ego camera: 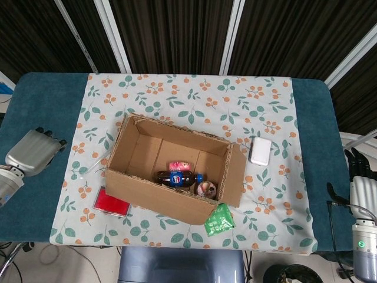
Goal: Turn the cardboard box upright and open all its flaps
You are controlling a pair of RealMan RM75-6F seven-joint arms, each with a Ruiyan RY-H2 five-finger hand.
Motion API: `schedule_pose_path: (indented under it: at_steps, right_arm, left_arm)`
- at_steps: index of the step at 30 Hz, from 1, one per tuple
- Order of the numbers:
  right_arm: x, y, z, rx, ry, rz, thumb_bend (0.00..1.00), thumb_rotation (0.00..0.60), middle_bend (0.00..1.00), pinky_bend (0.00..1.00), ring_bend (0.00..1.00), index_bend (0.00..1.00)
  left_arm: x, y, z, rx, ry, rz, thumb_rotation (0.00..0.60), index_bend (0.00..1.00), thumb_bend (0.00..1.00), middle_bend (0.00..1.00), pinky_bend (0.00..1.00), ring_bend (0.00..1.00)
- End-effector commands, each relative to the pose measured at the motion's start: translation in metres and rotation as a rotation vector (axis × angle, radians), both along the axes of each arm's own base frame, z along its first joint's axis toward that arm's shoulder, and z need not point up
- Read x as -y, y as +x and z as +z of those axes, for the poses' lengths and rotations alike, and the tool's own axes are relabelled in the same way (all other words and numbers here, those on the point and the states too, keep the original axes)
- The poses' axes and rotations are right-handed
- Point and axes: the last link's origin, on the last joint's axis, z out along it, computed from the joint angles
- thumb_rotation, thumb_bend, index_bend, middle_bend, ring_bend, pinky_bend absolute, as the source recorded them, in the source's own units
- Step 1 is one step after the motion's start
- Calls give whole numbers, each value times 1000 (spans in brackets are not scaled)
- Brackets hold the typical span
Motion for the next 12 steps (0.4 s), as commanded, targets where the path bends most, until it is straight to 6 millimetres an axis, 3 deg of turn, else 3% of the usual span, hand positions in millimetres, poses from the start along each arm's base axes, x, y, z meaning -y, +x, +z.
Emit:
schedule_pose_path:
  at_steps: [1,4,12]
  right_arm:
    - [0,0,0,-29,11,5,388,600,18,233,41,38]
    - [-1,2,-1,-57,11,28,388,600,18,233,40,39]
    - [-8,10,-3,-173,10,122,316,600,0,225,0,26]
  left_arm:
    - [25,-29,-16,181,96,67,600,64,347,89,57,8]
    - [47,-44,-27,271,183,77,600,1,264,8,4,0]
    - [94,-74,-49,399,365,-6,600,0,214,0,0,0]
